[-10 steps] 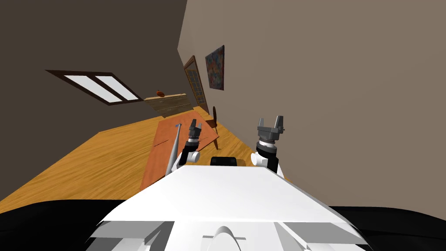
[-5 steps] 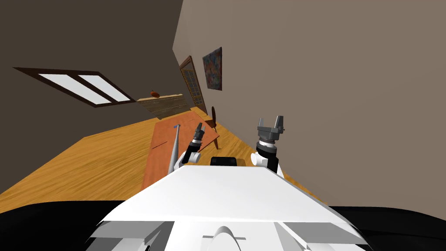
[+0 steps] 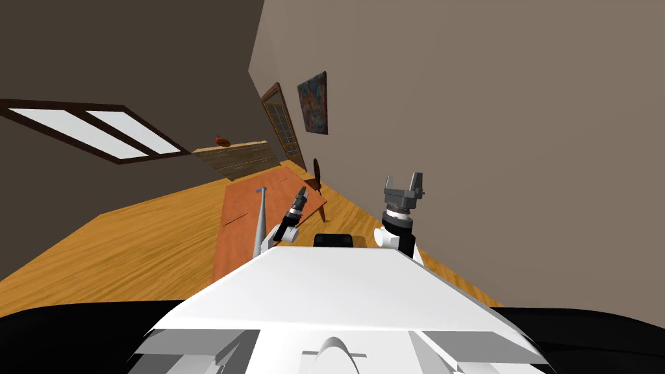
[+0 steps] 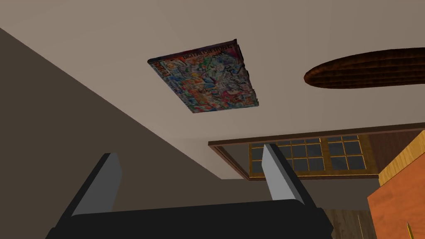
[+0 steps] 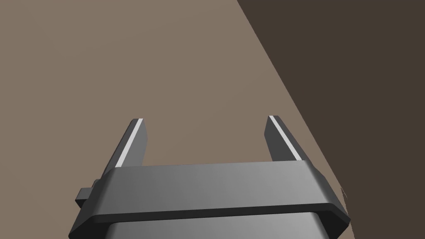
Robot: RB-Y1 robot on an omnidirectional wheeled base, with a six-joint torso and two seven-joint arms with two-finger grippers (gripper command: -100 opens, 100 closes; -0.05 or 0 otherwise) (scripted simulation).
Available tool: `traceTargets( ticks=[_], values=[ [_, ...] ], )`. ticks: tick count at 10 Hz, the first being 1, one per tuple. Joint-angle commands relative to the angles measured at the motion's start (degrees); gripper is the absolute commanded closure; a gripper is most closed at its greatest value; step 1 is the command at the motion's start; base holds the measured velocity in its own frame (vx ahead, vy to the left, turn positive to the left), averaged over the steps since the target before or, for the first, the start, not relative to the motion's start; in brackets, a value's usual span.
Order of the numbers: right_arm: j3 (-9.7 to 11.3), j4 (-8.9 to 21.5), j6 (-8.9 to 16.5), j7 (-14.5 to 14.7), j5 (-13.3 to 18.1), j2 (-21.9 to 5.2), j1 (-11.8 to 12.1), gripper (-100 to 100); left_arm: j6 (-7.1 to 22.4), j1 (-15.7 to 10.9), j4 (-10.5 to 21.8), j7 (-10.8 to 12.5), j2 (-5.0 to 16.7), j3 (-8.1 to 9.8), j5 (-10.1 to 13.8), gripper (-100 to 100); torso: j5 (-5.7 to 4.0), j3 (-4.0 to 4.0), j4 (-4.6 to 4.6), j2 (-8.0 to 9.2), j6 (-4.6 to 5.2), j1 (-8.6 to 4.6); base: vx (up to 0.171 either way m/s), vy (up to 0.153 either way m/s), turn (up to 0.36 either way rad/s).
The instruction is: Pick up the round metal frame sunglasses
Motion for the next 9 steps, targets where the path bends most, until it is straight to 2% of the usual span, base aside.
traceTargets(
  ticks=[1,2,3,4,5,6,7,8,9],
  values=[
    [0.00,0.00,0.00,0.00,0.00,0.00,0.00,0,0.03,-1.52,2.86,0.67,2.12,-0.88,-0.43,-100,0.00,0.00,0.00,0.00,0.00,0.00,-0.043,0.047,-0.153],
    [0.00,0.00,0.00,0.00,0.00,0.00,-0.01,0,0.03,-1.52,4.42,0.67,2.12,-0.88,-0.43,-100,-0.01,0.01,0.00,0.01,0.04,-0.02,-0.037,0.050,-0.084],
    [0.00,0.00,0.00,0.00,0.00,0.00,0.00,0,0.20,-2.47,6.59,1.09,3.89,-1.82,-0.95,-100,0.00,-0.01,0.00,-0.01,0.01,-0.01,-0.039,0.060,-0.155],
    [0.00,0.00,0.00,0.00,0.00,0.00,-0.01,0,0.20,-2.47,7.47,1.09,3.89,-1.82,-0.95,-100,0.00,0.00,0.00,0.00,0.03,0.03,-0.035,0.052,-0.086],
    [0.00,0.00,0.00,0.00,0.00,0.00,0.00,0,0.33,-3.41,9.16,1.52,5.66,-2.80,-1.52,-100,0.00,-0.01,0.00,-0.03,0.01,-0.01,-0.037,0.044,-0.141],
    [0.00,0.00,0.00,0.00,0.00,0.00,0.00,0,0.33,-3.41,10.59,1.52,5.66,-2.80,-1.52,-100,-0.01,-0.02,0.00,-0.03,0.03,-0.02,-0.032,0.040,-0.097],
    [0.00,0.00,0.00,0.00,0.00,0.00,0.00,0,0.44,-4.32,13.00,1.93,7.42,-3.81,-2.14,-100,-0.01,-0.02,-0.01,-0.04,0.00,-0.05,-0.040,0.044,-0.188],
    [0.00,0.00,0.00,0.00,0.00,0.00,-0.01,0,0.44,-4.32,13.75,1.93,7.42,-3.81,-2.14,-100,-0.01,-0.01,0.00,-0.02,0.03,-0.02,-0.035,0.043,-0.081],
    [0.00,0.00,0.00,0.00,0.00,0.00,0.00,0,0.51,-5.21,16.18,2.34,9.14,-4.83,-2.79,-100,-0.01,-0.02,0.00,-0.04,0.00,-0.04,-0.028,0.041,-0.155]
  ],
)
